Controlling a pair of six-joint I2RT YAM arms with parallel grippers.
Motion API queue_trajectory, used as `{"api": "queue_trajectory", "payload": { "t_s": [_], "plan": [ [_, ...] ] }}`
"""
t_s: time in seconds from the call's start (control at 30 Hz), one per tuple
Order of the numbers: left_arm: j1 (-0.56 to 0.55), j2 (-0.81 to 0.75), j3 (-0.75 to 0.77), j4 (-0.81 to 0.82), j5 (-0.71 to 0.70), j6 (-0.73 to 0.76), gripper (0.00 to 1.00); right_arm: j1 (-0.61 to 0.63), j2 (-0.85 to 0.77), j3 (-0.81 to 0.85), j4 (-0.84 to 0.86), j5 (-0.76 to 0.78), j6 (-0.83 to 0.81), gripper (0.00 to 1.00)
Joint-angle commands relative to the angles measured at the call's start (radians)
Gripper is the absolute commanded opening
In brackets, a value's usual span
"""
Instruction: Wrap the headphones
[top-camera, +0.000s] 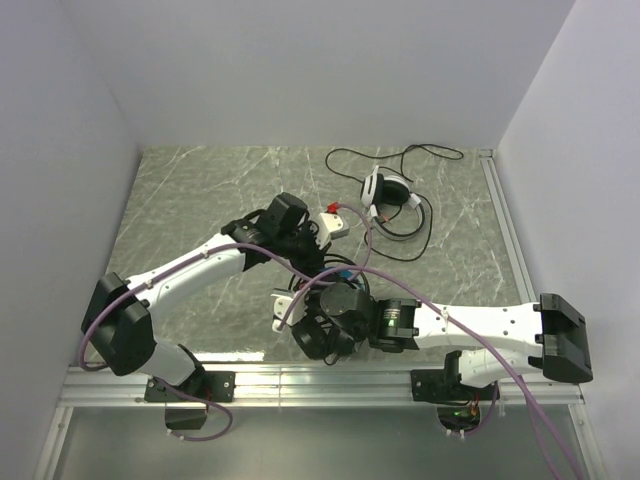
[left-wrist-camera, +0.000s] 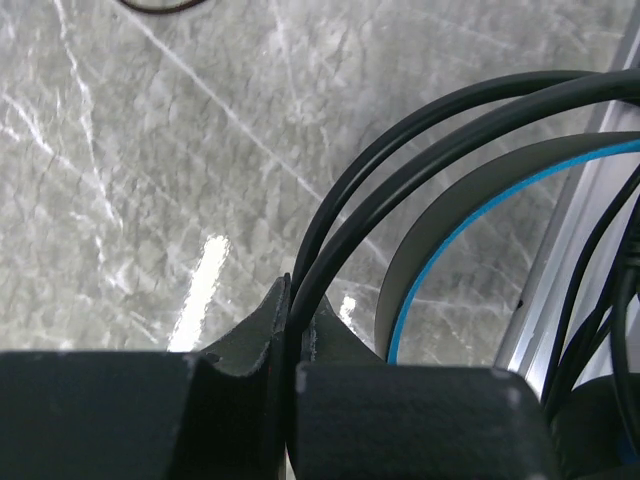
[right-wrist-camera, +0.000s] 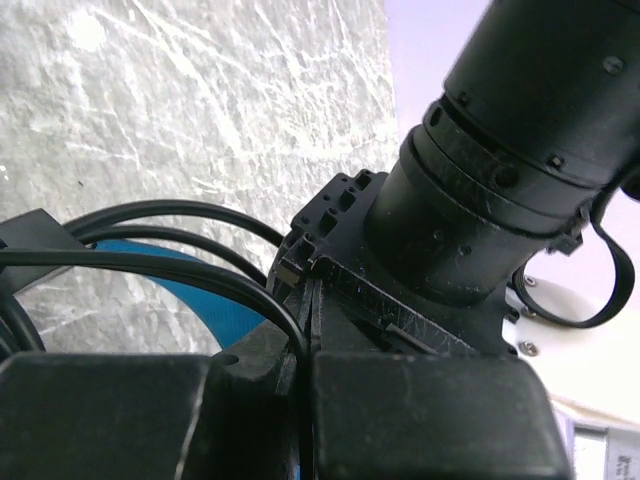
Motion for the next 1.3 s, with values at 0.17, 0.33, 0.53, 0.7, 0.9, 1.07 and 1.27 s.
{"api": "queue_trajectory", "payload": {
  "t_s": [0.17,0.33,0.53,0.7,0.9,1.07,1.27],
  "plan": [
    [-0.018,-0.092,-0.008,0.220,0.064,-0.077,0.00,0.019,-0.051,0.030,0.255,-0.177,0.094,0.00],
    [-0.019,-0.155,-0.060,0.287,0.006,-0.082,0.00,0.017,-0.049,0.014,0.307,-0.122,0.169,0.00],
    [-0.022,-0.180,-0.071,0.281,-0.061,-0.080,0.00,-0.026,-0.087,-0.031,0.339,-0.125,0.266,0.00],
    [-0.024,-0.177,-0.054,0.269,-0.123,-0.100,0.00,-0.061,-0.121,-0.052,0.308,-0.097,0.347,0.00],
    [-0.024,-0.151,-0.022,0.227,-0.195,-0.137,0.00,-0.081,-0.152,-0.078,0.259,-0.014,0.418,0.00],
    [-0.024,-0.145,-0.019,0.226,-0.207,-0.147,0.00,-0.093,-0.180,-0.105,0.243,0.030,0.454,0.00],
    [-0.024,-0.166,-0.033,0.238,-0.218,-0.137,0.00,-0.161,-0.196,-0.097,0.186,0.018,0.522,0.00]
  ]
}}
